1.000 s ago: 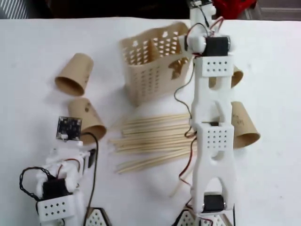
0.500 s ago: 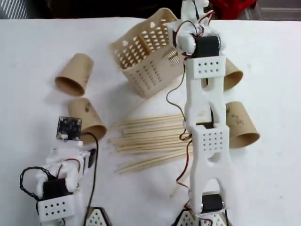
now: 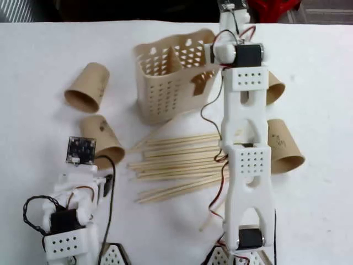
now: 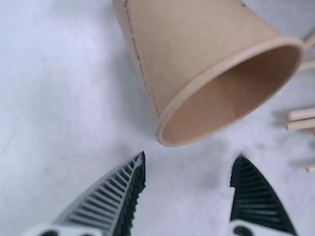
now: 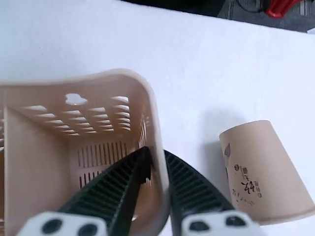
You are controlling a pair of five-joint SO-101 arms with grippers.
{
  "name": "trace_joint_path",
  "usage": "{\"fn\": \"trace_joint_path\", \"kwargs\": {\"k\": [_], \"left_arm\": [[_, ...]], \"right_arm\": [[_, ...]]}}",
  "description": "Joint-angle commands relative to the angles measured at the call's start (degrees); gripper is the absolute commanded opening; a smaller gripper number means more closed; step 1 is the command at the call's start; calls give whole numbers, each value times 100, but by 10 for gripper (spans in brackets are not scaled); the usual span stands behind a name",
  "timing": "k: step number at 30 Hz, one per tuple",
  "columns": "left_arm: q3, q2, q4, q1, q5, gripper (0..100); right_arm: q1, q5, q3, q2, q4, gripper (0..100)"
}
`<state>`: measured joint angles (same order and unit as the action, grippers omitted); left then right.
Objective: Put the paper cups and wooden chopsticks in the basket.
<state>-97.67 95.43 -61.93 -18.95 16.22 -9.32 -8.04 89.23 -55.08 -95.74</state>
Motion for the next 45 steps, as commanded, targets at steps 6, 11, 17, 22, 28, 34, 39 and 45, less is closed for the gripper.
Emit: {"fn": "trace_joint_path", "kwargs": {"k": [6,11,17,22,28,34,39,45], "left_arm": [[26,48,-9,-13,44,275],[26,48,-9,-13,44,275],[26,48,-9,-13,44,275],[26,48,-9,-13,44,275],[26,48,-9,-13,44,275],[26,48,-9,-13,44,275],[26,48,-9,-13,44,275],[26,48,-9,-13,44,275]], "right_arm": [[40,-167,607,198,57,15],[-233,-202,554,198,989,15],[-189,-193,589,-40,1719,15],[-198,-193,589,-312,2000,15],[-101,-422,589,-611,1288,15],[-48,-1556,598,-611,171,15],[66,-1626,519,-505,-321,15],[189,-1635,-62,66,-330,14]]}}
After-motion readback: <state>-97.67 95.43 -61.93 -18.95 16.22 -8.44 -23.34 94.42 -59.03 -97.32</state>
